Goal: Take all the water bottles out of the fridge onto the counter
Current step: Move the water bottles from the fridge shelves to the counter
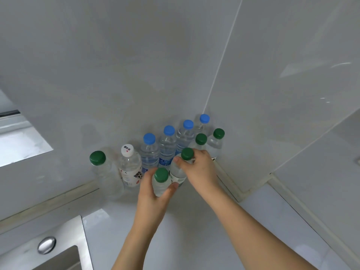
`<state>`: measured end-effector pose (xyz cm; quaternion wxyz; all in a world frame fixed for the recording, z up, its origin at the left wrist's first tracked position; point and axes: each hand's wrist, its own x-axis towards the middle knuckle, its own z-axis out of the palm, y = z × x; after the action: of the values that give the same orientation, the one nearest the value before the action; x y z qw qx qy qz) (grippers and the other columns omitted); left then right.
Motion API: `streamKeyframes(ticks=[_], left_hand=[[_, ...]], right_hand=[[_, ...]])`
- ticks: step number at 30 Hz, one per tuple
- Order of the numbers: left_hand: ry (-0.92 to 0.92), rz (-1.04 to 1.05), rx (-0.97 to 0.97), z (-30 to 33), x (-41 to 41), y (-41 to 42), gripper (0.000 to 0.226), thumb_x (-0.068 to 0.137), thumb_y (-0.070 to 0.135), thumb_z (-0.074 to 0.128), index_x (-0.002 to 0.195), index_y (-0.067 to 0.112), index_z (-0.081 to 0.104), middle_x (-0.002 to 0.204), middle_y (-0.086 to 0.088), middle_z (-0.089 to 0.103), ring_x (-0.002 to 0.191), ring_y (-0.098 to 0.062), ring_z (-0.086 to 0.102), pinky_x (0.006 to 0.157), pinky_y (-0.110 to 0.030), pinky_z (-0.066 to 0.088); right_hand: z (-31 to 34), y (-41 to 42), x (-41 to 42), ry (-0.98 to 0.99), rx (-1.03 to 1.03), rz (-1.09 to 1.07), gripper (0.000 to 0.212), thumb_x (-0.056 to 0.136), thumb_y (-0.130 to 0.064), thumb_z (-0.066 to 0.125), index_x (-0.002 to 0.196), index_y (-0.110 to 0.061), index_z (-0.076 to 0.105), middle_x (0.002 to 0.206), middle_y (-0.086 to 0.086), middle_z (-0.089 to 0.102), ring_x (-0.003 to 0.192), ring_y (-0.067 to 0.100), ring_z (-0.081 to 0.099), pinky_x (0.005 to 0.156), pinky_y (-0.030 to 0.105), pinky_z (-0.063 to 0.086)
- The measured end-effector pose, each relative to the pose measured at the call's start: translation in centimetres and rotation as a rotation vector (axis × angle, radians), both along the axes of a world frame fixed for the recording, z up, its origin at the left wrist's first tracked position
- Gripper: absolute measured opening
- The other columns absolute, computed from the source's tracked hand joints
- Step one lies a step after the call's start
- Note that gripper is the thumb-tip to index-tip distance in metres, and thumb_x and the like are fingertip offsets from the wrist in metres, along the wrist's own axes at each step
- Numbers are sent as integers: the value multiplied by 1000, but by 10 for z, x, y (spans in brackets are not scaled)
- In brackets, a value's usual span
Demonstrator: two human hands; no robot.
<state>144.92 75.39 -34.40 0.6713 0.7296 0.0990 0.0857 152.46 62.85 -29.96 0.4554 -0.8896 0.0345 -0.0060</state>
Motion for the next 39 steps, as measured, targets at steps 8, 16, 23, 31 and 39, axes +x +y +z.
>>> streamKeyframes(ticks=[8,16,23,31,39], left_hand=[[301,45,106,-39,-6,4,66,72,14,79,125,29,43,114,3,63,96,-17,61,75,-28,45],[320,156,114,-63,16,-7,57,78,12,69,126,26,40,117,-5,59,92,-27,58,73,-32,44],[333,220,213,-73,27,-10,53,80,19,69,122,23,38,124,-9,57,99,-37,60,76,-41,51],[356,166,176,-77,27,-6,53,80,13,71,125,11,41,126,-14,54,103,-37,58,80,-38,48],[317,153,386,-54,-37,-26,73,87,11,68,146,-4,28,144,-25,39,134,-38,35,109,-41,29]], right_hand=[[22,12,1,473,-163,115,51,90,-64,45,95,-13,51,78,4,59,71,20,58,71,31,47],[5,24,6,444,148,-35,53,89,-58,53,117,-13,52,103,2,59,86,18,54,77,32,43],[-10,28,11,374,142,-119,64,86,-63,54,122,-11,51,113,1,61,95,19,56,75,31,39],[-1,16,-16,453,369,-131,33,92,-39,60,112,-23,38,92,-11,49,94,13,46,84,26,35],[9,-34,-86,454,80,-85,58,92,-29,55,144,-15,35,135,5,49,111,19,51,87,25,41]])
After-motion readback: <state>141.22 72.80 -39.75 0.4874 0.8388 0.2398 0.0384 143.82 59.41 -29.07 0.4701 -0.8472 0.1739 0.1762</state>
